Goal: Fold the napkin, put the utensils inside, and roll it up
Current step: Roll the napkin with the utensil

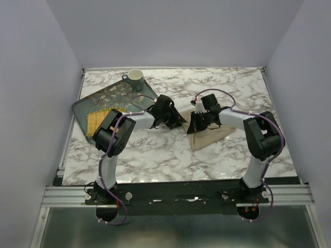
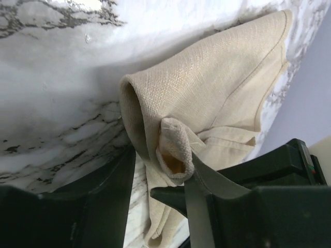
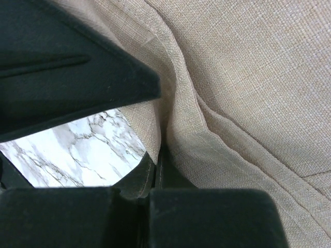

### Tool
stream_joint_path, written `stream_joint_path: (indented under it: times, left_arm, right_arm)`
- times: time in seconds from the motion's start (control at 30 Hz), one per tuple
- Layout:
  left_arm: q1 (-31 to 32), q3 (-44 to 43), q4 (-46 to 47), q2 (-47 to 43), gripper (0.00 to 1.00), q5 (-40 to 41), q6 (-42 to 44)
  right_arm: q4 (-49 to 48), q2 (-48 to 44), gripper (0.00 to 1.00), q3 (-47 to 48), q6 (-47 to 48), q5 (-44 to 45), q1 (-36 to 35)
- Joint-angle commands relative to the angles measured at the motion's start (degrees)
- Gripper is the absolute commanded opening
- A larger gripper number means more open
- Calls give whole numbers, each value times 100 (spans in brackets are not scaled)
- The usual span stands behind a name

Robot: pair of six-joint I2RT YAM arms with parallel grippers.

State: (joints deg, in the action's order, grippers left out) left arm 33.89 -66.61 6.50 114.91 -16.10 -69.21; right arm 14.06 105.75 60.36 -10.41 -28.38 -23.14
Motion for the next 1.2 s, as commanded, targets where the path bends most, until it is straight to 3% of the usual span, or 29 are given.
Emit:
stream_joint_path:
  times: [0.0,0.03,0.13,0.17,0.3,0.47,0.53,0.73,1.17]
  left_arm:
    - [48,-264,-527,172,45,511,478]
    - [48,-317,-579,198,43,520,583]
    - [65,-467,-641,233,24,555,733]
    - [65,-493,-815,242,8,555,742]
    - [109,-599,-1001,225,0,573,856]
    - [127,-765,-1230,233,0,494,848]
    - [135,-810,-1432,225,0,485,804]
    - [144,-968,-1757,268,0,283,550]
    - [171,-1091,-2180,268,0,116,452]
  right_arm:
    - [237,95,1,-130,180,280,37]
    - [246,77,1,-130,180,307,37]
    - [333,-11,1,-121,207,412,28]
    - [395,-28,2,-112,224,482,20]
    - [685,-108,8,28,285,763,-68]
    - [1246,-257,20,371,321,1456,-340]
    - [1431,-353,29,468,312,1755,-463]
    - [2144,-582,48,969,31,3152,-1104]
    - [1424,-785,55,398,-672,5360,-2493]
